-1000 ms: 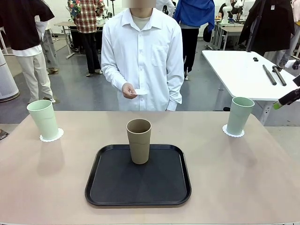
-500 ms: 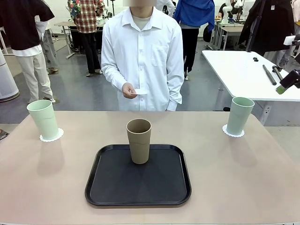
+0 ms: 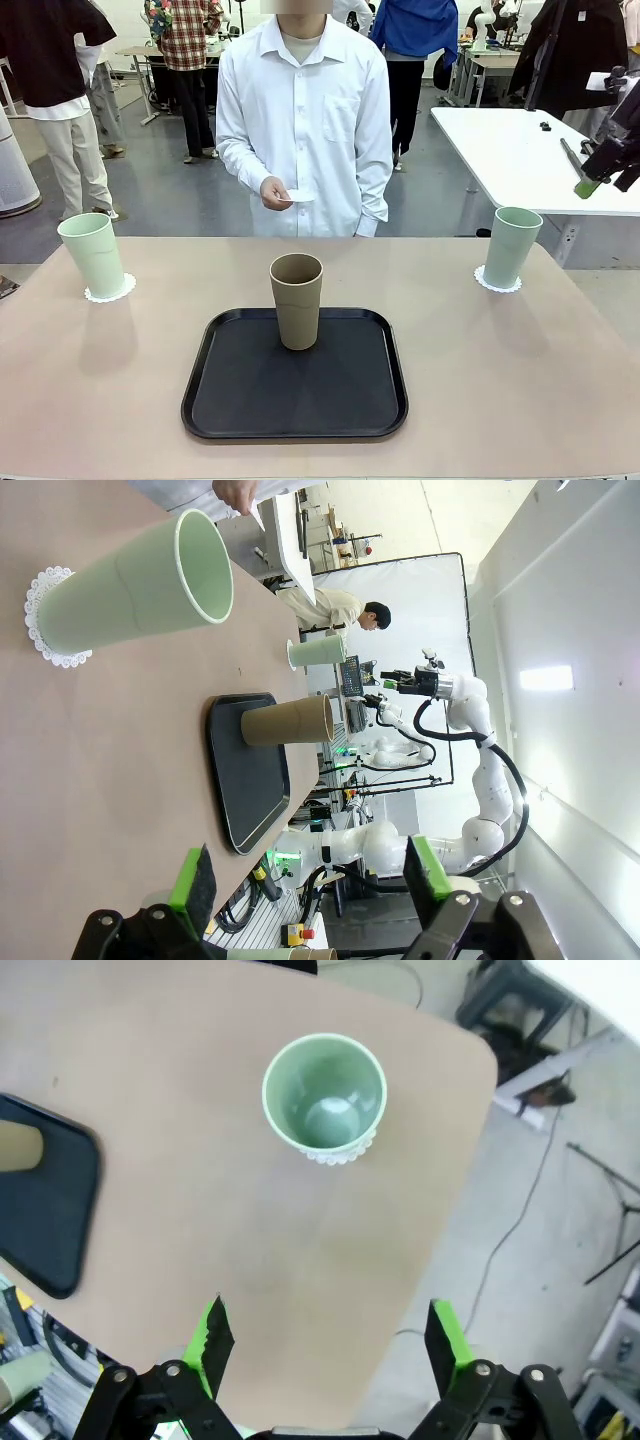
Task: Place coasters on the table and set cups on them.
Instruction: Take one Reusable plastic cup from the Flat Tray and place it on a coaster set by the human.
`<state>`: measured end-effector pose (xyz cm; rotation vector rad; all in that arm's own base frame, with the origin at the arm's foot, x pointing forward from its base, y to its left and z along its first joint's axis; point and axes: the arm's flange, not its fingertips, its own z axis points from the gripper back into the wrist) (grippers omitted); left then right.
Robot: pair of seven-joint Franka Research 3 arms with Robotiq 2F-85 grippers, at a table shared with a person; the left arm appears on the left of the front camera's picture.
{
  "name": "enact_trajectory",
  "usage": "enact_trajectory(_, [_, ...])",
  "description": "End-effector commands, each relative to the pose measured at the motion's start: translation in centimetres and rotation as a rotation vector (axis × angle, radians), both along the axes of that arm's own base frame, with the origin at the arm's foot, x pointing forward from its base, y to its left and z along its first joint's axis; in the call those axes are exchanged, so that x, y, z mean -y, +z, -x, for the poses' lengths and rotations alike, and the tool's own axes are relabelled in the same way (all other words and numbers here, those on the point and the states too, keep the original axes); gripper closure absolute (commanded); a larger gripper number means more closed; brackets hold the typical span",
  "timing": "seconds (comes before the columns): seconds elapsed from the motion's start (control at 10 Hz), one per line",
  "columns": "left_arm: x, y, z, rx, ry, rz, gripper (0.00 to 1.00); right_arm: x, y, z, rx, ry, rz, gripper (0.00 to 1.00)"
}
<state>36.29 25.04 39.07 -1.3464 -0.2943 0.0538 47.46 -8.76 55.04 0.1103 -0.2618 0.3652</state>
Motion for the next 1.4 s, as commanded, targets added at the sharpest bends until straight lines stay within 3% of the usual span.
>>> enact_trajectory(0.0, [0.1,0.2,0.2,0.008,0.007,0.000,0.00,0.5,-0.2,-1.6,-0.048,-0.078,-0.083,0.00])
enact_trajectory(0.1, [0.1,0.2,0.2,0.008,0.007,0.000,0.00,1.3,-0.6,-2.0,-0.047,-0.078,-0.135,0.00])
enact_trajectory(0.2, [0.1,0.2,0.2,0.008,0.007,0.000,0.00,0.2,-0.7,-0.7,-0.029,-0.026,-0.023,0.00])
enact_trajectory(1.3, [0.1,0.2,0.2,0.008,0.007,0.000,0.00,0.2,-0.7,-0.7,-0.029,-0.026,-0.023,0.00])
